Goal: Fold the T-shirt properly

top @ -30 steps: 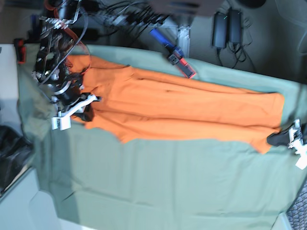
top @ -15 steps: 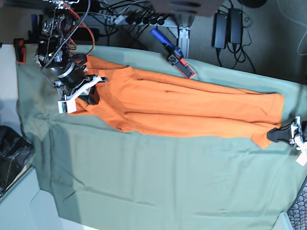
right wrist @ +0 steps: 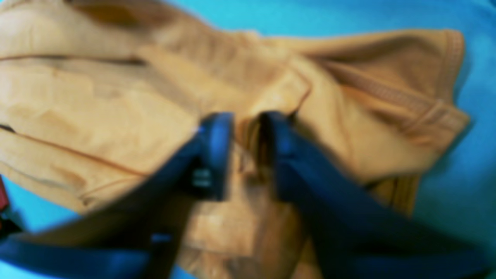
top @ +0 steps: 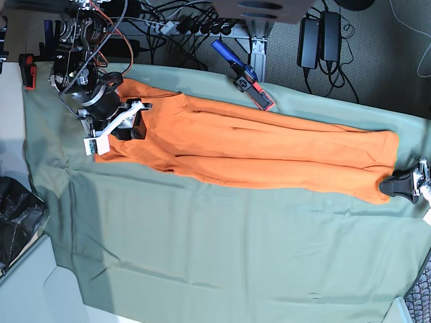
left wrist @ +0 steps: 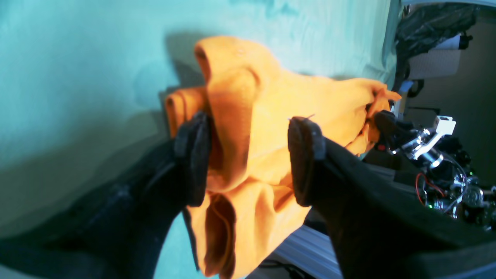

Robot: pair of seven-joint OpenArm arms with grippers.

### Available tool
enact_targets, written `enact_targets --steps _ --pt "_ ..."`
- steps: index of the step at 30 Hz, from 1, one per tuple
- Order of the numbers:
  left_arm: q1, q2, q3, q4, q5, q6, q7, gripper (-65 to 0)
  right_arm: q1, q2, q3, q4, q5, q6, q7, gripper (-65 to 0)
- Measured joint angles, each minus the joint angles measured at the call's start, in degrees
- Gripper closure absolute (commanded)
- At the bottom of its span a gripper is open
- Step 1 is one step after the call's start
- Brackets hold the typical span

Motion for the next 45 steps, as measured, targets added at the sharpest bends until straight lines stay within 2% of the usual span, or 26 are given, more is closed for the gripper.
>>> enact_targets --steps 1,4,10,12,24,38,45 --pt "0.5 0.0 0.0 0.0 -0.3 0.0 -0.2 -35.6 0.0 0.0 0.0 0.0 0.0 0.0 -0.1 -33.8" --pt "1.0 -0.8 0.0 0.0 -0.7 0.0 -0.3 -35.6 -0.1 0.0 0.0 0.0 0.0 0.0 -0.1 -33.8" --pt "1.6 -5.3 0.0 0.0 0.2 0.0 0.1 -35.6 -0.1 0.0 0.0 0.0 0.0 0.0 -0.1 -33.8" --pt "1.5 -5.8 0.0 0.0 0.1 0.0 0.0 -35.6 -0.1 0.0 0.0 0.0 0.0 0.0 -0.1 -33.8" --pt "5.1 -3.7 -0.3 0.2 -1.7 0.0 -0.7 -35.5 -0.1 -0.1 0.0 0.0 0.3 0.0 0.1 -33.8" --pt "5.2 -1.6 -0.5 0.5 -2.2 -0.1 -0.9 -35.5 -0.1 -0.2 0.0 0.0 0.3 0.0 0.1 -33.8" --pt "6.7 -1.2 -0.4 5.1 -1.1 -0.3 -1.2 -35.5 -0.1 -0.2 0.0 0.0 0.3 0.0 0.2 -33.8"
